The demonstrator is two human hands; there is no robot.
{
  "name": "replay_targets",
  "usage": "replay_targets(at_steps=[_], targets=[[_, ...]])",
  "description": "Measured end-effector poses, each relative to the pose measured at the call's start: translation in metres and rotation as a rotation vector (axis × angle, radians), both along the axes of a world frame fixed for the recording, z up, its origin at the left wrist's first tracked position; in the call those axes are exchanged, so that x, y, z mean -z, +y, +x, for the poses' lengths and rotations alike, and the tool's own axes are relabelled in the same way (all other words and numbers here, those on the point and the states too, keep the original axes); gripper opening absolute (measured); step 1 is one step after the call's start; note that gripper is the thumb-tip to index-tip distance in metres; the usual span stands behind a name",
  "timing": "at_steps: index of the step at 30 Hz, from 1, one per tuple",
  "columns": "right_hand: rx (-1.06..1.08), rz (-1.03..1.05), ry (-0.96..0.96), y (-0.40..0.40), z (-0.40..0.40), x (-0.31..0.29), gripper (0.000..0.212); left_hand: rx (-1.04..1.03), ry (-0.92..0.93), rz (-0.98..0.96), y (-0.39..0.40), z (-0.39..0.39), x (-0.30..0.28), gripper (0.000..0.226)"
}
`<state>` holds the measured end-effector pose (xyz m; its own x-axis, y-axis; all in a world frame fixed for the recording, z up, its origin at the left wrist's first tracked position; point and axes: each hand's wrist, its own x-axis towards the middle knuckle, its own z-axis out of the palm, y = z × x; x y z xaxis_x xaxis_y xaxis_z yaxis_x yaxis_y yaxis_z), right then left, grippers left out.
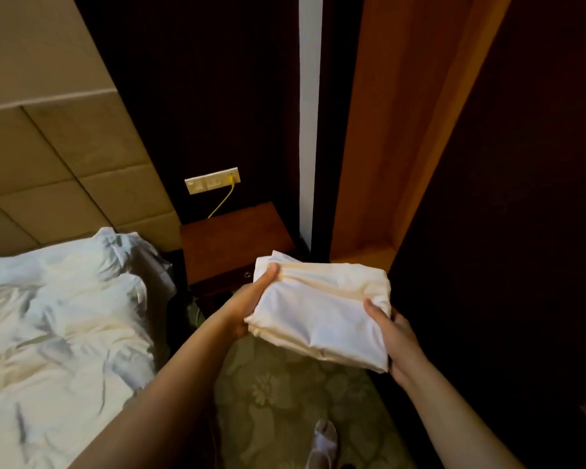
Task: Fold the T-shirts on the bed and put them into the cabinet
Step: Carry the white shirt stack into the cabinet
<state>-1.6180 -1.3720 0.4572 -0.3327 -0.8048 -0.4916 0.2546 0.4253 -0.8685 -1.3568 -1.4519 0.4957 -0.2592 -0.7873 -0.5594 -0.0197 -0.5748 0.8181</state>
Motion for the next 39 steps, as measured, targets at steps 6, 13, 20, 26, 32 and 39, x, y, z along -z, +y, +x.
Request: replay_targets(at_steps=[6, 13, 20, 26, 32, 39], targets=[[0.009, 0.027, -0.028, -0.135, -0.008, 0.014, 0.06, -0.008, -0.073, -0.039, -0.139, -0.009, 0.014, 0.081], [0.119, 0.08, 0.005, -0.256, -0.015, 0.04, 0.086, 0.135, -0.103, -0.021, -0.292, -0.032, 0.038, 0.074], [0.317, 0.176, 0.06, -0.36, -0.014, 0.111, 0.104, 0.373, -0.159, 0.081, -0.443, -0.062, 0.106, 0.072], [0.462, 0.293, 0.057, -0.436, -0.028, 0.181, 0.08, 0.414, -0.229, 0.112, -0.531, -0.101, 0.183, 0.051], [0.606, 0.372, 0.067, -0.487, -0.08, 0.306, 0.058, 0.377, -0.312, 0.11, -0.585, -0.179, 0.325, 0.061], [0.6, 0.354, 0.113, -0.523, -0.149, 0.529, 0.056, 0.37, -0.383, 0.073, -0.627, -0.285, 0.55, 0.049]])
